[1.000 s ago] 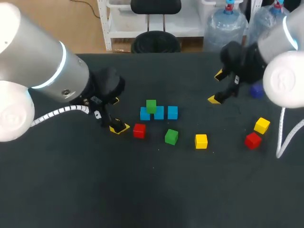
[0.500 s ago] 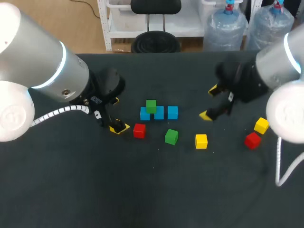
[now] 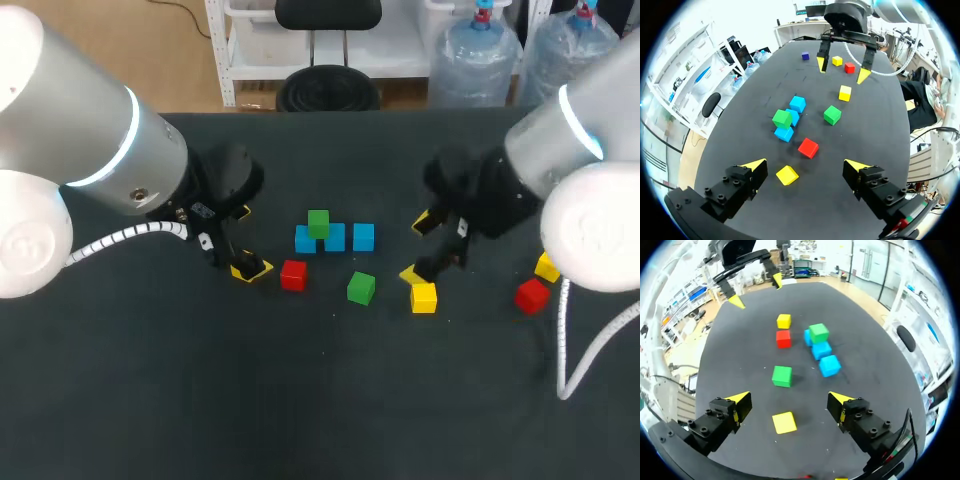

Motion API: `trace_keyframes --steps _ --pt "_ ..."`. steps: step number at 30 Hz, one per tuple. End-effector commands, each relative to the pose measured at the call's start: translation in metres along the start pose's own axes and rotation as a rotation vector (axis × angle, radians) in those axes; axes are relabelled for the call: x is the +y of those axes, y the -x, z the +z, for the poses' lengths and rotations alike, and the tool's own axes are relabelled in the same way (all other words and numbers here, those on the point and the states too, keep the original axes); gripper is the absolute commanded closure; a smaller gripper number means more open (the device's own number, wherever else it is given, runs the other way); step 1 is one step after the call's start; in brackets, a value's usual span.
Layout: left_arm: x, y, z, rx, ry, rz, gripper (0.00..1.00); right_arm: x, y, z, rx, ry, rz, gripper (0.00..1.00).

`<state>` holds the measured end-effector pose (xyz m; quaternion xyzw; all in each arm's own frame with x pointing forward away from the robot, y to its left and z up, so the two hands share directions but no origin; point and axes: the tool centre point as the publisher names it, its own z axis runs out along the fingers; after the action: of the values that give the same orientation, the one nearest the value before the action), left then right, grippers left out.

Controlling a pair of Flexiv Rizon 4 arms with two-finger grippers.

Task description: Place the blue cubes, place green cubes on the blue cubes, place the yellow cubes on the green cubes, then place the red cubes on the yellow cubes, and place purple cube on the red cubes.

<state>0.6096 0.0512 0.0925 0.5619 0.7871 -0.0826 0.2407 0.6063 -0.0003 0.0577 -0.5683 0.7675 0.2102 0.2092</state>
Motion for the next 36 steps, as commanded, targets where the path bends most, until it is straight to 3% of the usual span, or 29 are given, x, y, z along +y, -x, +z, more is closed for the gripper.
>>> trace_keyframes --steps 1,10,13,18,24,36 --pt "0.001 0.001 0.0 0.003 0.0 -0.001 0.0 0.003 0.013 0.013 0.032 0.094 -0.02 0.0" --pt "0.001 0.001 0.0 0.003 0.0 -0.001 0.0 0.019 0.014 0.02 0.124 0.091 -0.058 0.0" --pt "0.001 0.001 0.0 0.003 0.0 -0.001 0.0 0.02 0.014 0.026 0.15 0.129 -0.036 0.0" --pt "0.001 0.001 0.0 0.003 0.0 -0.001 0.0 0.016 0.012 0.038 0.178 0.194 0.035 0.0" --pt "0.001 0.001 0.0 0.003 0.0 -0.001 0.0 0.005 0.012 0.051 0.196 0.211 0.074 0.0" --pt "0.001 0.001 0.0 0.003 0.0 -0.001 0.0 0.015 0.014 0.061 0.299 0.178 -0.021 0.0"
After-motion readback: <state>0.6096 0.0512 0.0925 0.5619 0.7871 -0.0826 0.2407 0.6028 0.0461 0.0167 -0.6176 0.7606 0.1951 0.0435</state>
